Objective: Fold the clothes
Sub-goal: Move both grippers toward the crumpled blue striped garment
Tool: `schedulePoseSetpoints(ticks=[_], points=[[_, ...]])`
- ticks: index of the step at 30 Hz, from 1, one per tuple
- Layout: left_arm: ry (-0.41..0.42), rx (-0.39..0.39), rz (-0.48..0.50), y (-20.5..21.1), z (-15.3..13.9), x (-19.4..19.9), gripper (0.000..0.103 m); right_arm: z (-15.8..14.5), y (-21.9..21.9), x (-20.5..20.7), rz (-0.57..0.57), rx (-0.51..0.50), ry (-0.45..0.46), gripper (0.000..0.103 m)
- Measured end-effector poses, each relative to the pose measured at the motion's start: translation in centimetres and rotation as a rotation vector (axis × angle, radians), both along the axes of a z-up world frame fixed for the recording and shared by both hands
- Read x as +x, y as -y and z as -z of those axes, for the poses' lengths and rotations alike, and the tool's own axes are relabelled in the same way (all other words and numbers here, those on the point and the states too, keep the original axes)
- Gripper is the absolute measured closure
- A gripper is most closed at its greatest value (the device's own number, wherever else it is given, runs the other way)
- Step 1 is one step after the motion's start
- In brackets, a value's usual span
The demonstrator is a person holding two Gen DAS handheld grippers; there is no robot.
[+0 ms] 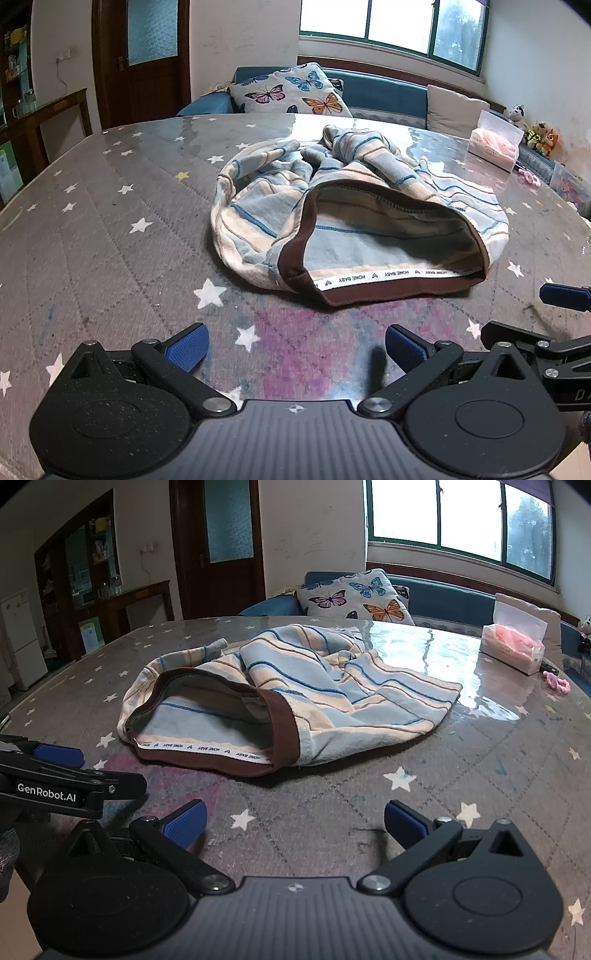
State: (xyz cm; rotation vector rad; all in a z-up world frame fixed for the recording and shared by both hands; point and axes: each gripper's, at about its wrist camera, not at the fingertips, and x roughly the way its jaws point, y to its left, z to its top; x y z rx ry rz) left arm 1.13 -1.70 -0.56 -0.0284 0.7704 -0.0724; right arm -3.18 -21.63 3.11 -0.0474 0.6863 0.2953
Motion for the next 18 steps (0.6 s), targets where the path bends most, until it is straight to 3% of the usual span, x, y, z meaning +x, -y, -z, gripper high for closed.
schedulePoseSetpoints(ticks=[18], points=[[-0.017, 0.019, 0.001, 0.2, 0.1, 1.2, 0.0, 0.0, -0.4, 0.8, -0.014, -0.001, -0.008, 0.0]])
